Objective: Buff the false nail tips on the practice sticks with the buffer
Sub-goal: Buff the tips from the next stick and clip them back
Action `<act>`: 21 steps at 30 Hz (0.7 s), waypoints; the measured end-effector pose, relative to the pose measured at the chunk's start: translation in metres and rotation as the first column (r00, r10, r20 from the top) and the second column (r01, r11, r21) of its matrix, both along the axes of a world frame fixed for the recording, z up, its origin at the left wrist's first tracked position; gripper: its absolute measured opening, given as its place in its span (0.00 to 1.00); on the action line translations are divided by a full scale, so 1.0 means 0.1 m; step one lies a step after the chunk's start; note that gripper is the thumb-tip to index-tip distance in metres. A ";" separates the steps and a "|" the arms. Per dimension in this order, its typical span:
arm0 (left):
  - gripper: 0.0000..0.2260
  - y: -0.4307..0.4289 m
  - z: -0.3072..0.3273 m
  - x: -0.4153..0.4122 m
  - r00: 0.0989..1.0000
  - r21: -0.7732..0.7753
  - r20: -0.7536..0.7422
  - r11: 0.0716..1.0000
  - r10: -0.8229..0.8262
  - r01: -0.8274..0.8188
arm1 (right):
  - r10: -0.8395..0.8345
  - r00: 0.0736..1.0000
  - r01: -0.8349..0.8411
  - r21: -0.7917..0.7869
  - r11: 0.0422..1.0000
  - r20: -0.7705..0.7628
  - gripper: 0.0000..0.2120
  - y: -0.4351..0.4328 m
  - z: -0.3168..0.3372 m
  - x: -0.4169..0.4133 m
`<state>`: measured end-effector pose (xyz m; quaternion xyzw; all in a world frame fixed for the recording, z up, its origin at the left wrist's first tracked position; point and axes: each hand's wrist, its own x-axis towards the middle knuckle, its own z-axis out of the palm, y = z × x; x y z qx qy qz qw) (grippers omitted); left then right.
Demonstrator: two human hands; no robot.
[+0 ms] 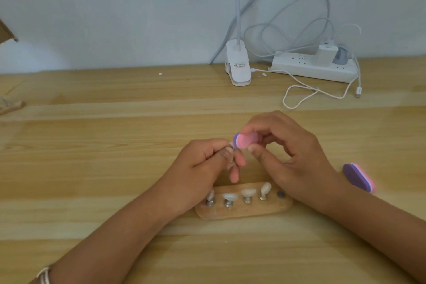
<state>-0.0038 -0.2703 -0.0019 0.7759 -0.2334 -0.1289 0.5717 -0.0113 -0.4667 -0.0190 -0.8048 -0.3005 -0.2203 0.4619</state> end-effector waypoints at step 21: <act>0.12 0.03 0.07 0.01 1.000 -0.068 0.015 0.997 0.025 -0.024 | -0.169 0.986 0.169 0.078 0.983 -0.002 0.13 -0.02 -0.01 0.01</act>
